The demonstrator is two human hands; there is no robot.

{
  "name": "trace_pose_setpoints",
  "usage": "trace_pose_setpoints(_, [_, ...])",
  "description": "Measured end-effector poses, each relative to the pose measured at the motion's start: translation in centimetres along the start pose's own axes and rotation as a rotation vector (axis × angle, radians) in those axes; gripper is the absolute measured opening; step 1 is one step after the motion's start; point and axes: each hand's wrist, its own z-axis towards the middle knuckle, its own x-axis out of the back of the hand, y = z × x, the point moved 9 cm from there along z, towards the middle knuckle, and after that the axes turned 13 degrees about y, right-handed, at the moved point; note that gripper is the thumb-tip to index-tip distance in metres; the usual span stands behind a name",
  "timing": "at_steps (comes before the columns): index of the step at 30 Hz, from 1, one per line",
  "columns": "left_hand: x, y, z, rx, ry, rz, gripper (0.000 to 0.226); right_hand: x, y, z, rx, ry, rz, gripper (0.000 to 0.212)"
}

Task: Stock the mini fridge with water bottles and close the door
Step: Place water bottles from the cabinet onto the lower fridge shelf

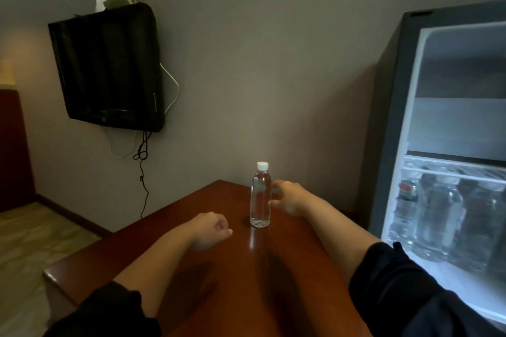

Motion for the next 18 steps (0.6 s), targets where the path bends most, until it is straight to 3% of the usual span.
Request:
trace_pose_setpoints(11, [-2.8,-1.0,9.9,-0.008,0.107,-0.19,0.051,-2.2,0.2,9.6,0.007,0.267,0.074,0.065])
trace_pose_setpoints(18, [-5.5,-0.2,12.4,-0.022,0.125,-0.259,0.06,-3.2,0.5,11.5,0.037,0.328,-0.009,0.039])
